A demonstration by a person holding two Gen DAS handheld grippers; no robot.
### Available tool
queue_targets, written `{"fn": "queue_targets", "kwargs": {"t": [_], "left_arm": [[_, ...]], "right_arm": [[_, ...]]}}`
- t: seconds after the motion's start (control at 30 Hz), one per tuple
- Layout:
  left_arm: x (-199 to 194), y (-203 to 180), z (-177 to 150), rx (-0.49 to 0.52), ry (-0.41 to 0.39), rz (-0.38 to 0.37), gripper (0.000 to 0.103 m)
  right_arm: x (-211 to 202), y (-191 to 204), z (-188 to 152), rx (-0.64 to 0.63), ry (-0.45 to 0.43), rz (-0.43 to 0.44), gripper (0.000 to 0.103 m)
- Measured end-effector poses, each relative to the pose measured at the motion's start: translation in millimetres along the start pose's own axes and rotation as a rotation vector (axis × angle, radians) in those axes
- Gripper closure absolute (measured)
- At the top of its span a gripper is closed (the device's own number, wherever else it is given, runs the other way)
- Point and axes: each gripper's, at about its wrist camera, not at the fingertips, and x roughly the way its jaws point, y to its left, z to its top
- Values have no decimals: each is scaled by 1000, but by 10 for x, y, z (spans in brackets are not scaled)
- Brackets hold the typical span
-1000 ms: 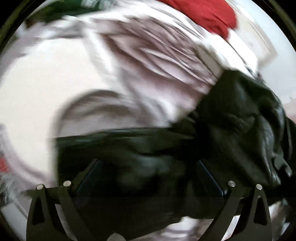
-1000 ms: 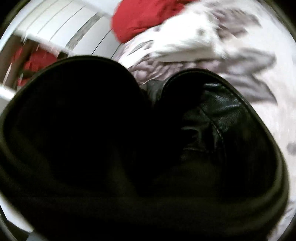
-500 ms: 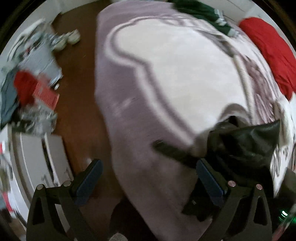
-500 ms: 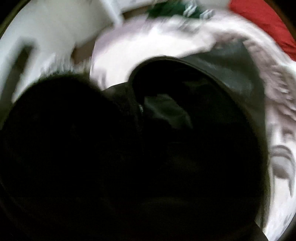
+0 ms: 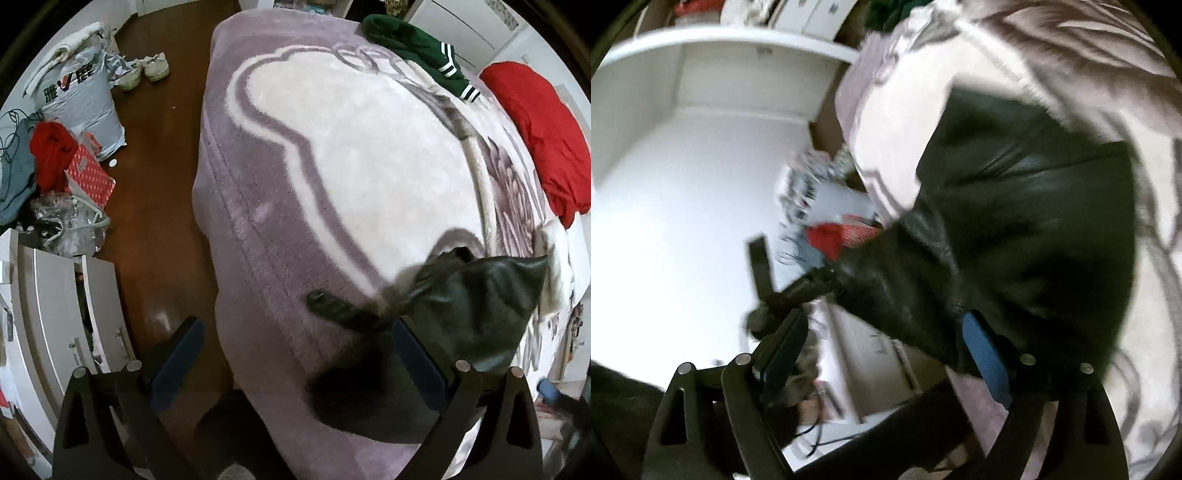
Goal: Fold large clothes
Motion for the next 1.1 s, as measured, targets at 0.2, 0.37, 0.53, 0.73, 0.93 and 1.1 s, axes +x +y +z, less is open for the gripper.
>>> {"fn": "queue_targets", "kwargs": {"t": [0.2,0.37,0.53,0.73,0.93,1.1], "left_arm": [[82,7,11,18,16,9,0],[107,-30,12,42,19,17,0],[100,-143,16,59,16,6,0],[-28,-417,48,135,-33,3,0],[-19,-740,-110,195,-28,-67,0],[388,-1074,-464,169,114,-196,0]], "right_arm": [[-82,-1017,246,129,-38,-190,14],[397,-1626,600,151,75,-76,0],[735,-1705,647,177,128,37,3],[287,-1504,145,322,-187,-4,47],[-441,-1504,-915,629,-675,145,46],[-346,-1941,-1451,836,-513,17,21]]}}
